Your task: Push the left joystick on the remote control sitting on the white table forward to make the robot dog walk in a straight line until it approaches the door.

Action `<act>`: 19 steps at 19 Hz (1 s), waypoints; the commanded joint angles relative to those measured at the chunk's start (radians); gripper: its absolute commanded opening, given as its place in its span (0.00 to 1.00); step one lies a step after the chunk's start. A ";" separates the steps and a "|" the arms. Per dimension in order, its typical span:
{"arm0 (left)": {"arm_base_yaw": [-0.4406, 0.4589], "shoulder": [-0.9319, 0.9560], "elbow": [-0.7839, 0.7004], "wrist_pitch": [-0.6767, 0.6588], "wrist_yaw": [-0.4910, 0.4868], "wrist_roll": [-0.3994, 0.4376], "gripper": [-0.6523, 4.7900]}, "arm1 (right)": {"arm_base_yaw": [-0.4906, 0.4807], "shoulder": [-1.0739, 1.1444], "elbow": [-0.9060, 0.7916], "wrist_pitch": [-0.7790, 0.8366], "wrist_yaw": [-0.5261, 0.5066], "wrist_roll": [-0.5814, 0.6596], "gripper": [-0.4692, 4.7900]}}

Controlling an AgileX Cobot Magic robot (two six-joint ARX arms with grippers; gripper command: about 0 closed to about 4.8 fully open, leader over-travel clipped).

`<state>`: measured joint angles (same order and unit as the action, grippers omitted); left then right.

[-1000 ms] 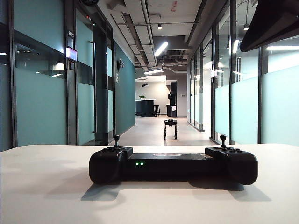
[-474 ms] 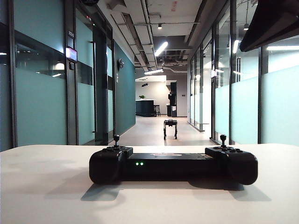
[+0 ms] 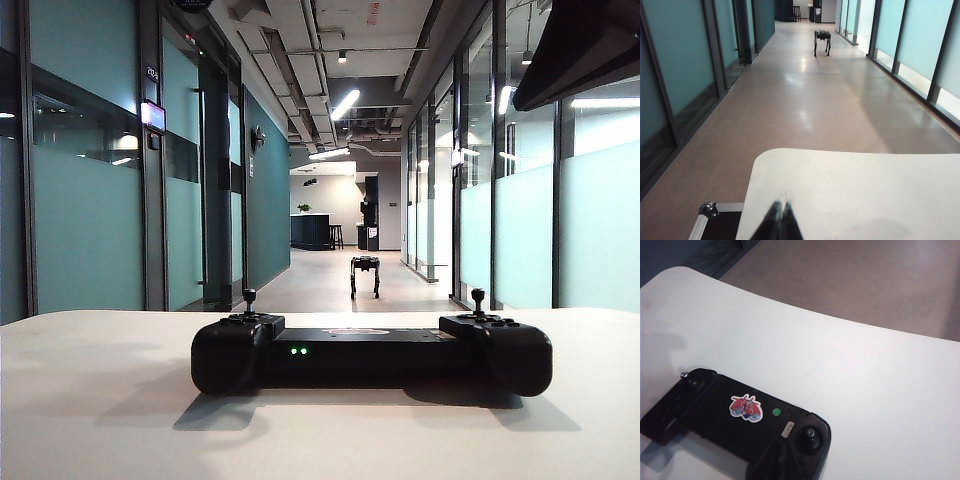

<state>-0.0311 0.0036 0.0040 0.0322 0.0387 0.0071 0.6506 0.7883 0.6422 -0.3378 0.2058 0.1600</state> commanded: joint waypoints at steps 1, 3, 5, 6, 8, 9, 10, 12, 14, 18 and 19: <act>0.000 0.000 0.003 0.007 -0.001 0.004 0.11 | 0.000 -0.002 0.004 0.020 0.002 -0.003 0.08; 0.000 0.000 0.003 0.006 -0.001 0.004 0.11 | 0.000 -0.002 0.004 0.020 0.002 -0.003 0.08; 0.000 0.000 0.003 0.006 0.002 0.003 0.11 | 0.000 -0.002 0.004 0.020 0.002 -0.003 0.08; 0.000 0.000 0.003 0.006 0.003 0.003 0.11 | 0.000 -0.002 0.004 0.020 0.002 -0.003 0.08; 0.000 0.000 0.003 0.006 0.003 0.003 0.11 | 0.000 -0.002 0.004 0.020 0.002 -0.003 0.08; 0.000 0.000 0.003 0.006 0.002 0.003 0.11 | 0.000 -0.002 0.004 0.020 0.002 -0.003 0.08; 0.000 0.000 0.003 0.006 0.003 0.003 0.11 | 0.000 -0.002 0.004 0.020 0.002 -0.003 0.08; 0.000 0.000 0.003 0.006 0.002 0.003 0.11 | 0.000 -0.002 0.004 0.020 0.002 -0.003 0.08; 0.000 0.000 0.003 0.006 0.003 0.003 0.11 | 0.000 -0.002 0.003 0.021 0.002 -0.003 0.08; 0.000 0.000 0.003 0.006 0.002 0.003 0.11 | -0.040 -0.033 -0.037 0.029 0.005 -0.004 0.08; 0.000 0.000 0.003 0.006 0.002 0.003 0.11 | -0.103 -0.080 -0.075 0.040 0.005 -0.004 0.08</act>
<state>-0.0311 0.0036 0.0036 0.0319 0.0402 0.0071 0.5743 0.7292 0.5781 -0.3283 0.2031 0.1593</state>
